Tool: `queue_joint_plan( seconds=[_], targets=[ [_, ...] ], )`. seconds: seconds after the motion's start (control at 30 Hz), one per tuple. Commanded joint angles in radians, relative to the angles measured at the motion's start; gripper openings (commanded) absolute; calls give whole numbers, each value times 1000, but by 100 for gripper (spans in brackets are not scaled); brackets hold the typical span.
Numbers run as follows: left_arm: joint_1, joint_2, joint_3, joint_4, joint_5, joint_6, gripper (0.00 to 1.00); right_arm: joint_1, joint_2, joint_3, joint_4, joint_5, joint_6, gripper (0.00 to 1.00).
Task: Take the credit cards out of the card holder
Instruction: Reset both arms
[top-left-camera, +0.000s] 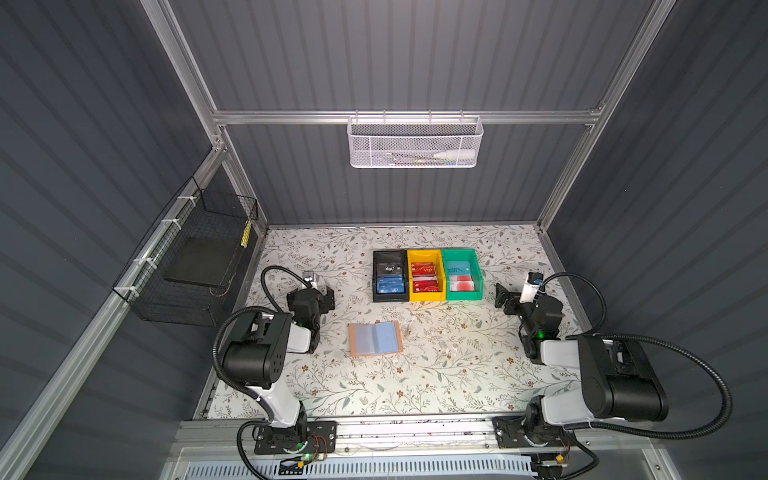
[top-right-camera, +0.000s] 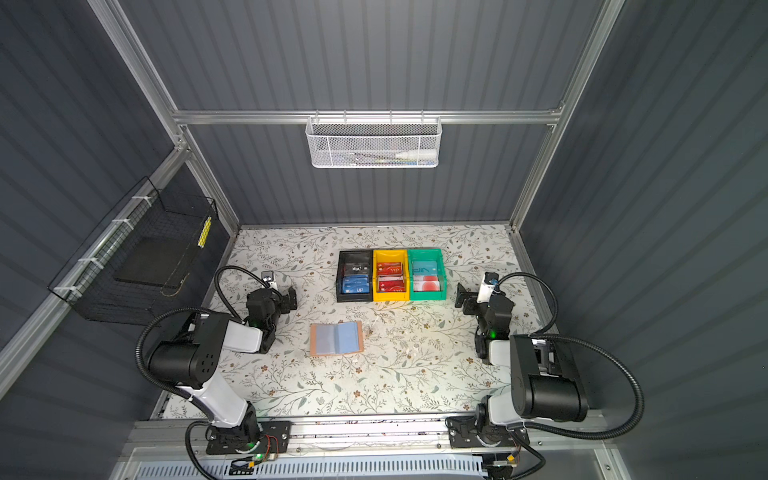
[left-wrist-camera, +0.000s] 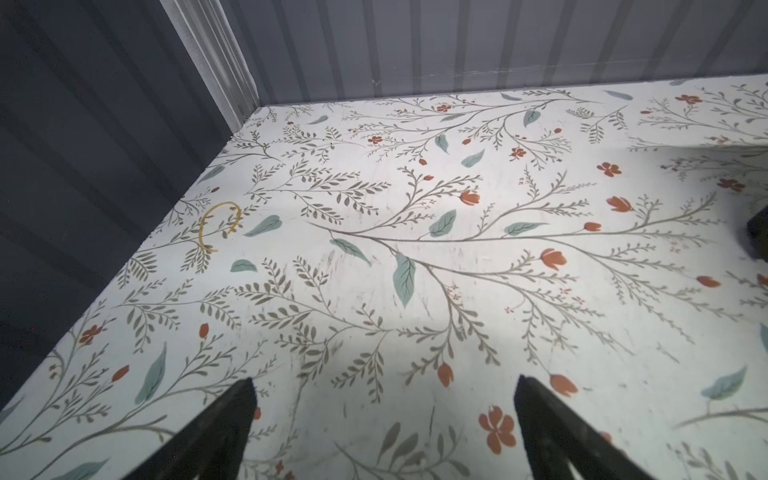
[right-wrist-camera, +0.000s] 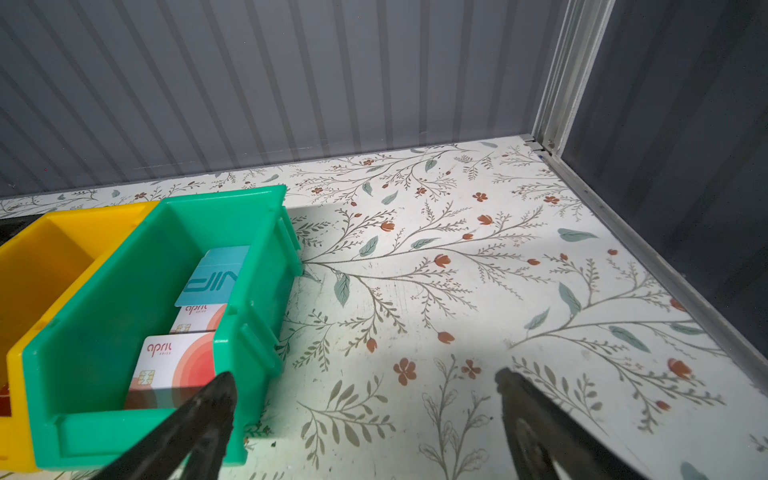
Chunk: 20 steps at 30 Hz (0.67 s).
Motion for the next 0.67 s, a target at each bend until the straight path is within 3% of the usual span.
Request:
queue_joint_plan(
  seconds=[0.0, 0.3, 0.63],
  targets=[
    [5, 3, 5, -13, -17, -13, 100, 3, -2, 17, 0, 5, -7, 99],
    [5, 3, 3, -10, -19, -13, 100, 12, 1, 29, -25, -46, -40, 99],
    [5, 3, 5, -11, -18, -13, 100, 12, -1, 42, -48, 17, -16, 99]
  ],
)
